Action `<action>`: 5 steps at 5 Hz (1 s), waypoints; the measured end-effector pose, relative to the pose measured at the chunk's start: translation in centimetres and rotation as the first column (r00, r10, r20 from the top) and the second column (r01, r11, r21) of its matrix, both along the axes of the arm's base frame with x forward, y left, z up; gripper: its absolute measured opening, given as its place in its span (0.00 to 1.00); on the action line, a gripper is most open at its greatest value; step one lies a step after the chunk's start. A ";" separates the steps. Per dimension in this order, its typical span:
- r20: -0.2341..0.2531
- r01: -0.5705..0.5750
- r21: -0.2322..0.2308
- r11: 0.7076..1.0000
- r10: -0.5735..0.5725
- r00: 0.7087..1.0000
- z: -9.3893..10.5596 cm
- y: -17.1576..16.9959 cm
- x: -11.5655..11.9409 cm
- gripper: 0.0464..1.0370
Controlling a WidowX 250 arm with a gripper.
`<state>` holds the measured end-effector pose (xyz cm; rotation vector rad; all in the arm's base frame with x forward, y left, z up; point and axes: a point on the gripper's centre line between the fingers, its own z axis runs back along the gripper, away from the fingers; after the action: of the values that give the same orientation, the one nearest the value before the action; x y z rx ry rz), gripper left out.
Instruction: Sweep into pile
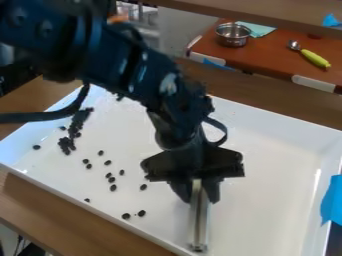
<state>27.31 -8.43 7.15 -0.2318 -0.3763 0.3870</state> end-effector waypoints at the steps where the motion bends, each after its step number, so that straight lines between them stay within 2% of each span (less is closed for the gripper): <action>1: -0.010 0.013 0.009 1.000 -0.013 1.000 -0.7 2.0 -0.4 0.33; 3: 0.000 0.076 -0.004 0.997 -0.076 0.997 0.1 6.6 -2.3 0.33; 4: 0.011 0.092 0.004 0.996 -0.092 0.996 -0.2 8.2 -2.7 0.33; 5: 0.013 0.099 0.048 0.994 -0.100 0.995 -0.8 9.3 -2.6 0.33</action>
<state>24.67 0.83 6.32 -0.2063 -0.3873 0.2777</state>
